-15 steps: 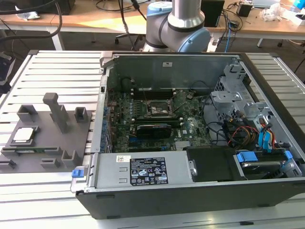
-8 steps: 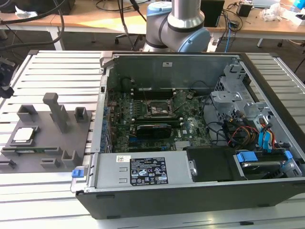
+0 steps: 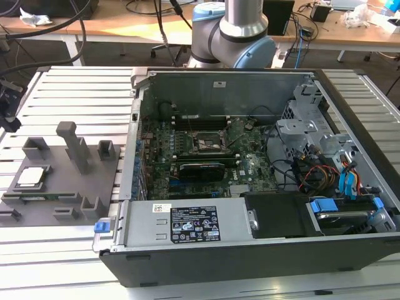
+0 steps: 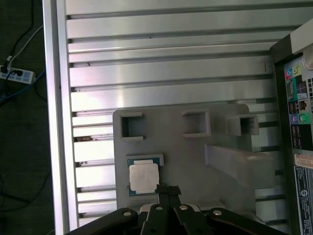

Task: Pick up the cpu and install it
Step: 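Pick up the cpu and move it towards the insertion slot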

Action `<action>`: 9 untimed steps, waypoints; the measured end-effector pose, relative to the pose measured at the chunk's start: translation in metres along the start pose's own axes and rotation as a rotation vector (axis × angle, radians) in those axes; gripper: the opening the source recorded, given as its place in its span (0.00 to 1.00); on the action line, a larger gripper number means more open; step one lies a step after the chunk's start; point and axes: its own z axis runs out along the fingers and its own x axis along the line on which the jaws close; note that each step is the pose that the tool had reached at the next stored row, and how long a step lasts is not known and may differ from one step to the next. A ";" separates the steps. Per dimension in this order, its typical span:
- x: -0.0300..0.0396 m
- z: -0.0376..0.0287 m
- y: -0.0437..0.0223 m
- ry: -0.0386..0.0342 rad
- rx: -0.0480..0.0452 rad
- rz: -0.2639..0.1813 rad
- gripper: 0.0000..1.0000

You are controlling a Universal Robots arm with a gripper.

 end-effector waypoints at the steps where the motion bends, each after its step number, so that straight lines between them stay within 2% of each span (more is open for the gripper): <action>1: 0.0000 0.0000 0.0000 0.0000 0.0000 0.000 0.11; 9: 0.0002 0.0010 -0.0002 -0.0002 -0.0001 0.000 0.11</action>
